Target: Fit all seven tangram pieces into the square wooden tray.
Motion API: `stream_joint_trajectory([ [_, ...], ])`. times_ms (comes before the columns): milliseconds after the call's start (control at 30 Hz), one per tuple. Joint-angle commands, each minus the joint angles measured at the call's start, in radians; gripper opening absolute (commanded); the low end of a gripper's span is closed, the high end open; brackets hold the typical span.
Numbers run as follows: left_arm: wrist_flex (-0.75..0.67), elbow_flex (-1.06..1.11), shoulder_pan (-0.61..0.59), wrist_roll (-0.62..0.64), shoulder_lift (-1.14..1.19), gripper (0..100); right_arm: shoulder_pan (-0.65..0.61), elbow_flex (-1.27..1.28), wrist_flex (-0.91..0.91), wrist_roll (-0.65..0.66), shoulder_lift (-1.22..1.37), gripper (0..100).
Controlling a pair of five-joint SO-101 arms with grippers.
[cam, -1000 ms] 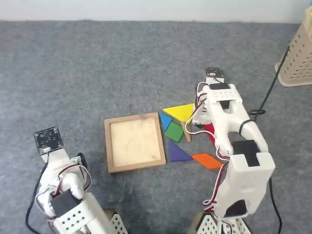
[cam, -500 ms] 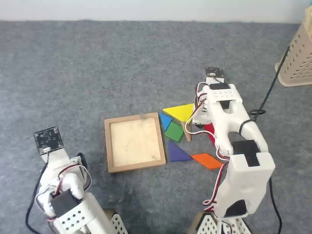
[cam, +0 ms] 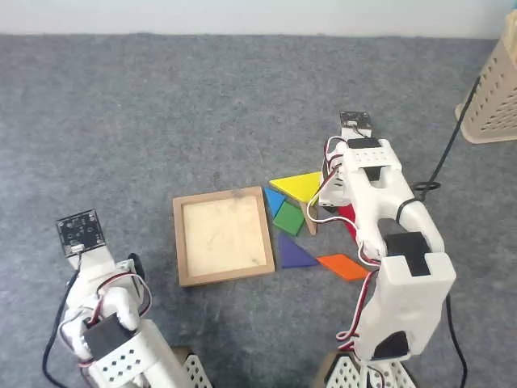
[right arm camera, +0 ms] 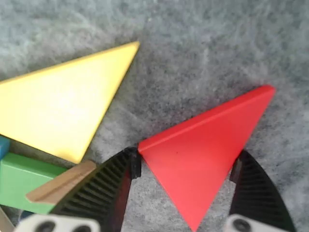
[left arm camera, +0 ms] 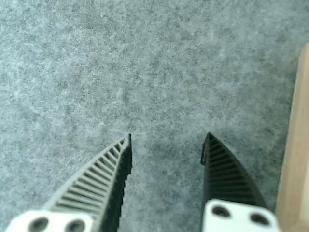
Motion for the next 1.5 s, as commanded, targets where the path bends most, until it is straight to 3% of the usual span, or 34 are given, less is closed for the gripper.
stream_joint_trajectory([
  [0, 0.003, -0.019, 0.003, 0.009, -0.011, 23, 0.008, -0.04, 0.016, 0.066, -0.013, 29.0],
  [333, 0.003, -0.019, 0.003, 0.009, -0.011, 23, 0.013, -0.038, 0.084, 0.107, -0.027, 29.2],
  [567, 0.003, -0.019, 0.003, 0.009, -0.011, 23, 0.007, 0.104, 0.033, 0.144, -0.28, 29.2],
  [733, 0.003, -0.019, 0.003, 0.009, -0.011, 23, 0.005, 0.212, -0.021, 0.249, -0.435, 29.2],
  [900, 0.003, -0.019, 0.003, 0.009, -0.011, 23, -0.051, 0.221, -0.016, 0.356, -0.427, 29.2],
  [1200, 0.003, -0.019, 0.003, 0.009, -0.011, 23, -0.045, -0.003, -0.021, 0.169, -0.182, 31.4],
  [1467, 0.003, -0.019, 0.003, 0.009, -0.011, 23, -0.038, -0.052, 0.022, 0.097, -0.087, 34.8],
])
